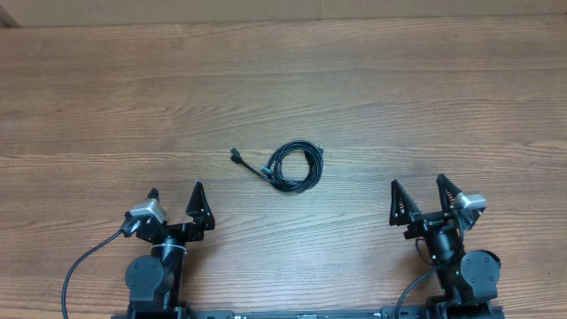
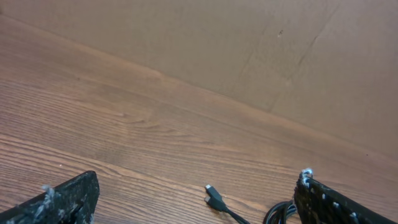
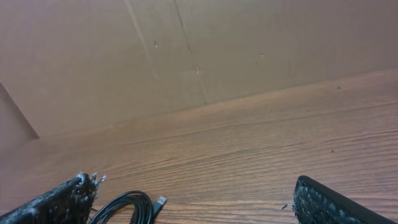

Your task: Untangle cables

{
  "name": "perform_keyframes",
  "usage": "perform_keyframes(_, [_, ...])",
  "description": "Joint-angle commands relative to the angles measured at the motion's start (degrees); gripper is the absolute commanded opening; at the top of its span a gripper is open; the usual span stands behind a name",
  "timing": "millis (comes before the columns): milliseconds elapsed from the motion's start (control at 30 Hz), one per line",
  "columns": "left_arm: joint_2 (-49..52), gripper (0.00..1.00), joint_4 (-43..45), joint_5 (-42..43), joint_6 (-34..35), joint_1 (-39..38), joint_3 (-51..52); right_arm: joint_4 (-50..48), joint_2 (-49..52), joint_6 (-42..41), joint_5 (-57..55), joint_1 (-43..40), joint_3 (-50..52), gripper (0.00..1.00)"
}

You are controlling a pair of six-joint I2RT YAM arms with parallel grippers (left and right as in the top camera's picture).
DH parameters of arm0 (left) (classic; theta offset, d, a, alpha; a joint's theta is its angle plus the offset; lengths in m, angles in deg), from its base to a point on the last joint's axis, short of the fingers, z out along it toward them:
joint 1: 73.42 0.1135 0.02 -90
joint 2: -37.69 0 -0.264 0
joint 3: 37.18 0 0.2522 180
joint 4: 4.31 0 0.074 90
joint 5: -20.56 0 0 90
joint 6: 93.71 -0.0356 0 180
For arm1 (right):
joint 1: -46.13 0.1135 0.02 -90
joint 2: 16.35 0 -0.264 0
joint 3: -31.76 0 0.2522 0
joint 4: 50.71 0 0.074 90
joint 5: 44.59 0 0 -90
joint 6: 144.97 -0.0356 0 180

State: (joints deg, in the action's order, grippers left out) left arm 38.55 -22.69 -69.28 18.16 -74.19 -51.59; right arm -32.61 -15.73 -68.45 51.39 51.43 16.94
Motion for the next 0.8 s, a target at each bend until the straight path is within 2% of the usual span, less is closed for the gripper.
perform_keyframes(0, [-0.57, 1.0, 0.2, -0.57, -0.92, -0.39, 0.37, -0.22, -0.46, -0.13, -0.13, 0.22, 0.61, 1.0])
perform_keyframes(767, [-0.57, 1.0, 0.2, -0.57, -0.92, -0.39, 0.37, -0.22, -0.46, -0.13, -0.13, 0.22, 0.61, 1.0])
